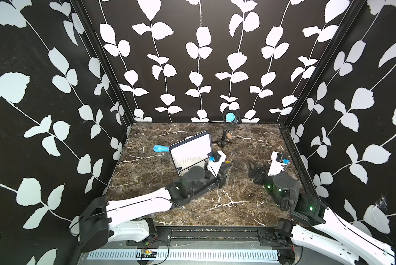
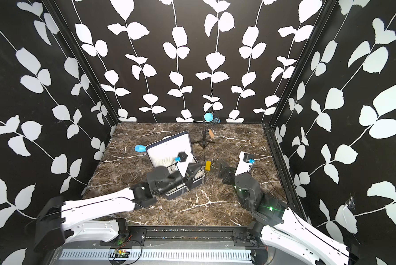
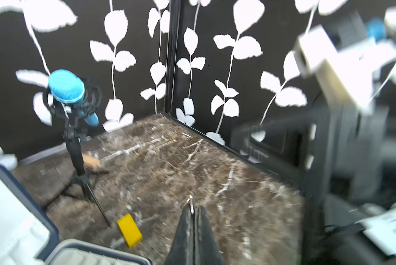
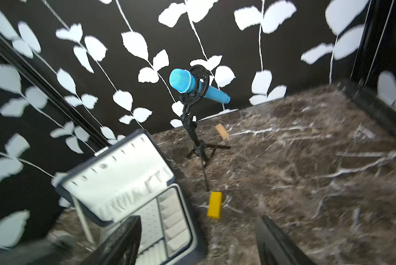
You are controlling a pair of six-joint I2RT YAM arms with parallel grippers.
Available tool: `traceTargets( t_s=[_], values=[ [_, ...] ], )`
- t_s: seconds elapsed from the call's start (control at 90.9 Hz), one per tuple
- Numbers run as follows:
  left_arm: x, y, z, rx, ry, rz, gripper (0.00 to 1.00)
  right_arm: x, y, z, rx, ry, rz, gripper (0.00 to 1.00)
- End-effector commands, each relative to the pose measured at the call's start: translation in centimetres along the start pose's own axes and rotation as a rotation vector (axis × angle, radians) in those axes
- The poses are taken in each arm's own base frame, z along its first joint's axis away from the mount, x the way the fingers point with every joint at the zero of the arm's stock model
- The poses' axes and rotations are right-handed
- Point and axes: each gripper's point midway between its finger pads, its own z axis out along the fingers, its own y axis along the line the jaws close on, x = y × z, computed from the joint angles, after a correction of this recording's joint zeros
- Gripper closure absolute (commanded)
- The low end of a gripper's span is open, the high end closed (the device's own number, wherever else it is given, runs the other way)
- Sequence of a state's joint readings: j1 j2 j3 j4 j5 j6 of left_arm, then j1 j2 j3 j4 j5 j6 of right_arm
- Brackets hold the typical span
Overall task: Put jewelry chain into jewelry box
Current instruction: Pick up the necklace from the center of the board, then adjust the jewelry box at the center of the board.
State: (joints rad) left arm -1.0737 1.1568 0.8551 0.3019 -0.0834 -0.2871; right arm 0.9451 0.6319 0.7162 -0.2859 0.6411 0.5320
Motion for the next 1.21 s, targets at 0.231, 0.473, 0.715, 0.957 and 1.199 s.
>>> traceTargets(
  t_s=[0.231,0.473,0.715,0.957,1.199],
  values=[
    [-2.7,1.8,-3.6,0.012,0.229,-0.532,1.00,0.9,6.1,1.0,-0.285,-0.042,-0.598,0.28],
    [-5.9,3.3,-5.9,-0.037,0.169,-0.649,1.00,2.6,6.3,4.1,-0.211,-0.045,-0.608,0.27],
    [-4.5,5.9,-8.5,-0.164,0.120,-0.629,1.00,8.3,3.5,9.2,-0.079,0.280,-0.284,0.27],
    [-2.5,7.7,-10.1,-0.264,0.138,-0.587,1.00,12.4,4.9,12.8,-0.224,0.477,-0.113,0.30],
    [-1.2,8.6,-10.8,-0.312,0.150,-0.565,1.00,15.8,4.6,14.4,-0.212,0.572,-0.110,0.28]
  ],
)
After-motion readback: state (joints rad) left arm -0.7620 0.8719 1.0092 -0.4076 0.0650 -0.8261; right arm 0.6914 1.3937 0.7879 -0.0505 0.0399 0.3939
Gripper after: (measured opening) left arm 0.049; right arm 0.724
